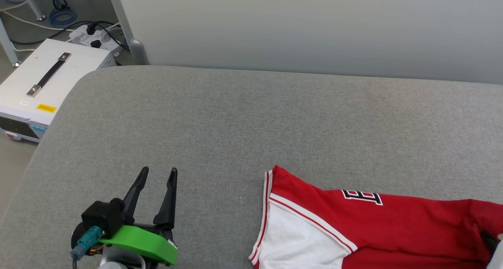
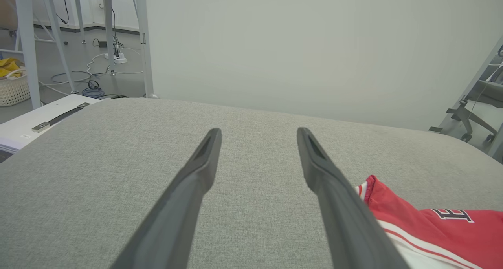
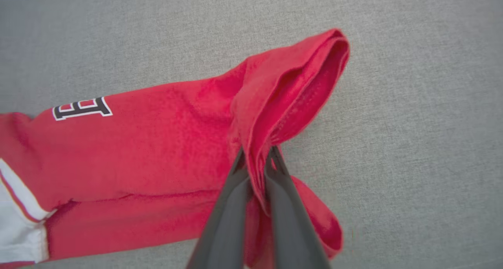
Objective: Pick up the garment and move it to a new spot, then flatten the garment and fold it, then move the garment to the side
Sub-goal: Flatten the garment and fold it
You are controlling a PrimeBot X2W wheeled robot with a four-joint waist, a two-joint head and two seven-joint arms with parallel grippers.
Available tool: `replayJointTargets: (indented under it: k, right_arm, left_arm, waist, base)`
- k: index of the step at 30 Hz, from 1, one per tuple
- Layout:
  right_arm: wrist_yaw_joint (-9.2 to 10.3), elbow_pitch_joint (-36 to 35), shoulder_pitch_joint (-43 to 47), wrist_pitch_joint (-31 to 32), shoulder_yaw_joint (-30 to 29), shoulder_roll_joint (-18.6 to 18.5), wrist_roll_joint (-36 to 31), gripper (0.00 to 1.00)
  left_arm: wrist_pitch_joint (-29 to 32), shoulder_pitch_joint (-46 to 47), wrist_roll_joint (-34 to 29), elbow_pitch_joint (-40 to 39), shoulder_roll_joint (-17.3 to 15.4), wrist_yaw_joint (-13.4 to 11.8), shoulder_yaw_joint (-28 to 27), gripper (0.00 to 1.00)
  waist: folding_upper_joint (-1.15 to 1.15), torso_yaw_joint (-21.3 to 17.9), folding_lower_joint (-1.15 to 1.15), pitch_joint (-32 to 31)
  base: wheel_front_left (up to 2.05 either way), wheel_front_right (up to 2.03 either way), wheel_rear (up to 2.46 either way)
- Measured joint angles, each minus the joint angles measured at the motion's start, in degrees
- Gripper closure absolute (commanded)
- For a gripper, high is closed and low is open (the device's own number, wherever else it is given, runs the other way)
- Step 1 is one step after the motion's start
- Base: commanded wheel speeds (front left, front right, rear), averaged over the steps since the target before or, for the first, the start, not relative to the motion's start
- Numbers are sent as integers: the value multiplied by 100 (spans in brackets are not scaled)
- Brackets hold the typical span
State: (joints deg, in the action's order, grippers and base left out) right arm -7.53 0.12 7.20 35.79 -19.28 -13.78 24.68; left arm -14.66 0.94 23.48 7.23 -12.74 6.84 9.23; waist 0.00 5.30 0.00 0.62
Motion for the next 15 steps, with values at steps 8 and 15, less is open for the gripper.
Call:
replayJointTargets:
  k: [8,15]
  right_arm:
    - [0,-715,47,320,580,525,149,100]
    - [0,-970,47,470,1127,957,279,100]
  left_arm:
    - [0,-26,-19,36,37,7,-13,0]
    - [0,-27,-24,74,53,23,-19,0]
  waist:
    - [0,32,0,-10]
    - [0,102,0,-21]
  base:
    - [0,0,0]
    - [0,0,0]
